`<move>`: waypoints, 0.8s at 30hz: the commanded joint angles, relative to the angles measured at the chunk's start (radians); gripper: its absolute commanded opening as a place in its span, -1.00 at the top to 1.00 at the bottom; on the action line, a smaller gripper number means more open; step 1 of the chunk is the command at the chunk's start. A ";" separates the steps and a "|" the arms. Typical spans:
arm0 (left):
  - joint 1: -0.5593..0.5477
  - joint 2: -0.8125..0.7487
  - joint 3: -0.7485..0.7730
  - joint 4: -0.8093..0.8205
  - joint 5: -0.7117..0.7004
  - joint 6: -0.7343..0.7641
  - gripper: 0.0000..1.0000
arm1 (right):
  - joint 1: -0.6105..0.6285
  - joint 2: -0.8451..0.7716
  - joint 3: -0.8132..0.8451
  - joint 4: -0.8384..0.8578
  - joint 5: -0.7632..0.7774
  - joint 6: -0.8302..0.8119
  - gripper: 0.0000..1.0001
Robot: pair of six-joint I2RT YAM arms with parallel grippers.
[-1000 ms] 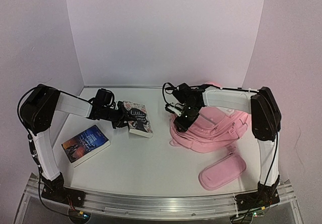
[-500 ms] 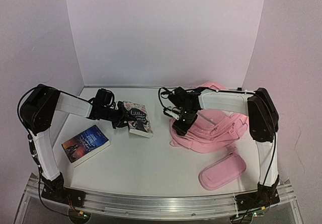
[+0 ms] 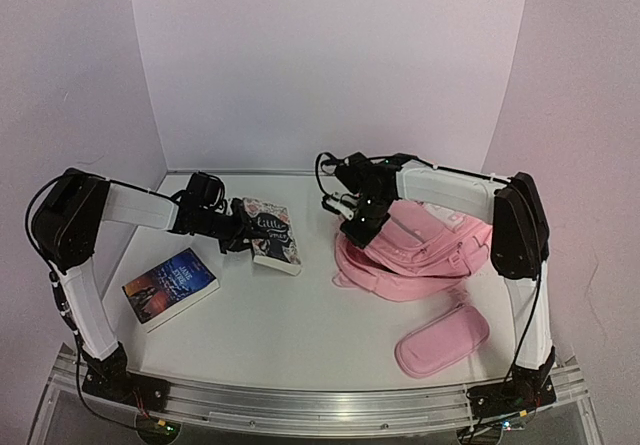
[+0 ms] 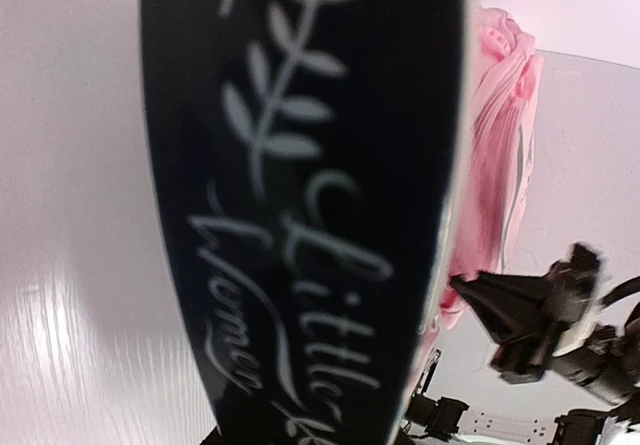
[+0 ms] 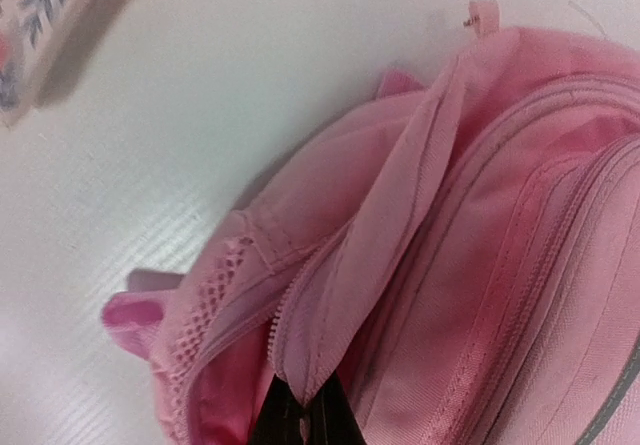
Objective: Pack the student bag
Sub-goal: Place the book in the student bag.
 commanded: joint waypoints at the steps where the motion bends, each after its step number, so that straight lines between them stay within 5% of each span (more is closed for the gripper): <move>1: 0.002 -0.165 0.066 0.003 0.017 0.061 1.00 | -0.004 0.004 0.237 0.027 -0.174 0.099 1.00; 12: 0.010 -0.324 0.039 0.049 0.064 0.005 1.00 | -0.037 0.014 0.507 0.036 -0.314 0.264 1.00; 24: -0.093 -0.054 0.083 0.413 0.075 -0.192 1.00 | -0.106 0.022 0.578 0.183 -0.402 0.497 1.00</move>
